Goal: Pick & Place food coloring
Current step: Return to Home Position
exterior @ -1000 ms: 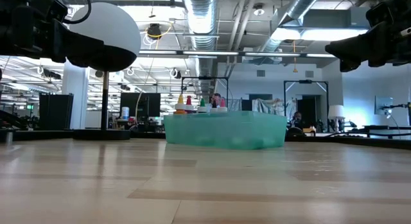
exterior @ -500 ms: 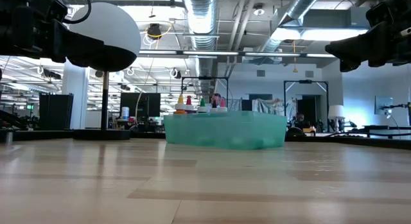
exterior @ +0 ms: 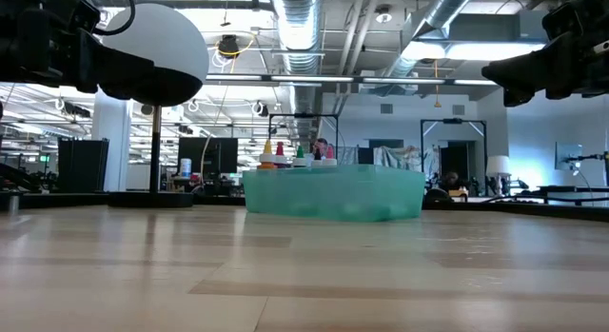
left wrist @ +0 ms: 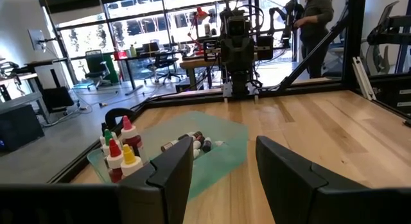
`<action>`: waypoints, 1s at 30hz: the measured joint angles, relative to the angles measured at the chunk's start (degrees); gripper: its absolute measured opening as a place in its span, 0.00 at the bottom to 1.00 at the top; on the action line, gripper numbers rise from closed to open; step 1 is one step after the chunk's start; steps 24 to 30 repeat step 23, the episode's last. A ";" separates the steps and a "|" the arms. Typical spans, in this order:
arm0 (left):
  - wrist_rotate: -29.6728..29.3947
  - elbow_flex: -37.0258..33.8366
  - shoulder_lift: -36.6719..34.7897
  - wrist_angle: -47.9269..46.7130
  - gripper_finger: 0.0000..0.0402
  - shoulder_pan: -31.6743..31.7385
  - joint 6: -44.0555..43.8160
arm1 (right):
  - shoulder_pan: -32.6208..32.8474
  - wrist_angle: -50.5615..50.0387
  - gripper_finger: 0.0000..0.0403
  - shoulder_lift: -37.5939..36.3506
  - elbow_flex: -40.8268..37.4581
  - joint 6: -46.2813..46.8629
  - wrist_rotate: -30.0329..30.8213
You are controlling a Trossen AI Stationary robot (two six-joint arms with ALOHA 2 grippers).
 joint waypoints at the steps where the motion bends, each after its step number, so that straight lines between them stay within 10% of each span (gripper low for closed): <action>1: 0.01 0.01 0.00 0.00 0.41 0.00 -0.03 | 0.00 0.00 0.17 0.00 0.01 -0.01 -0.01; 30: 0.00 0.02 0.00 0.00 0.41 0.00 -0.03 | -0.01 0.00 0.17 0.00 0.00 -0.01 -0.01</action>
